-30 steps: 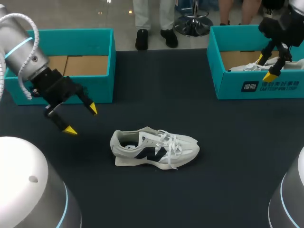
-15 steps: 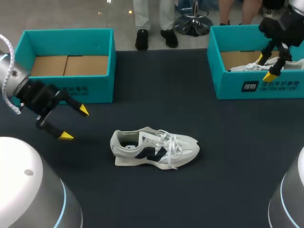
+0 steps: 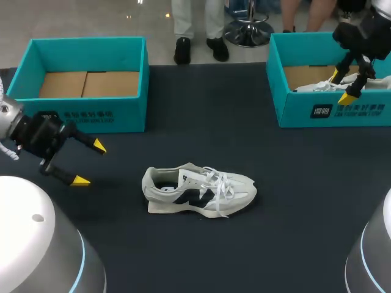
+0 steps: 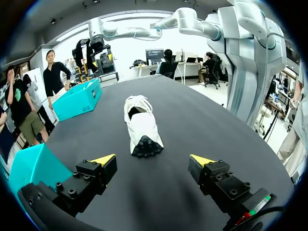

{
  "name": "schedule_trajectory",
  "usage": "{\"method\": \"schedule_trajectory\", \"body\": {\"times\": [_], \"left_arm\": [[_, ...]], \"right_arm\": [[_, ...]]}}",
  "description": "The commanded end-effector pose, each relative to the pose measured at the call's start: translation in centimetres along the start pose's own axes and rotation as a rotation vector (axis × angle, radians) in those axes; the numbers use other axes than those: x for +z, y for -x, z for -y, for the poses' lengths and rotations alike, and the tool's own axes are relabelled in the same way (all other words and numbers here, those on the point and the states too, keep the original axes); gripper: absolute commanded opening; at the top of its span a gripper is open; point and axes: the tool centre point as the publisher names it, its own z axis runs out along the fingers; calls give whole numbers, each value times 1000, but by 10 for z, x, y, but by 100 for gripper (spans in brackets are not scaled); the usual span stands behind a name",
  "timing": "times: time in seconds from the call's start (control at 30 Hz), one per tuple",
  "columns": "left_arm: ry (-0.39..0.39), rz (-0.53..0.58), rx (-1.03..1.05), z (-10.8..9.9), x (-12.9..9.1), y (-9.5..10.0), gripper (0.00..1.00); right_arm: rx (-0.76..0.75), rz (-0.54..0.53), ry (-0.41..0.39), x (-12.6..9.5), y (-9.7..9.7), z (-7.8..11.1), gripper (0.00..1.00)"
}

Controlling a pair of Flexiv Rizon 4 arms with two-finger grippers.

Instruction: Take the shoe out of the shoebox, open the shoe tongue, remove and reinsert the insole, then place the shoe into the shoebox

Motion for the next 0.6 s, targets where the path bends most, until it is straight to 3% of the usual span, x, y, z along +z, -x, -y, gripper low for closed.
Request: {"method": "schedule_trajectory", "body": {"times": [0.03,0.1,0.17,0.37,0.6], "left_arm": [[3,4,1,1,0,-2,100],[3,4,1,1,0,-2,100],[-38,41,-26,0,6,-2,100],[-46,184,-80,-11,16,7,100],[-97,246,-167,-18,23,9,100]], "right_arm": [[0,-1,-2,0,1,0,100],[0,-1,-2,0,1,0,100],[0,-1,-2,0,1,0,100],[0,-1,-2,0,1,0,100],[0,-1,-2,0,1,0,100]]}}
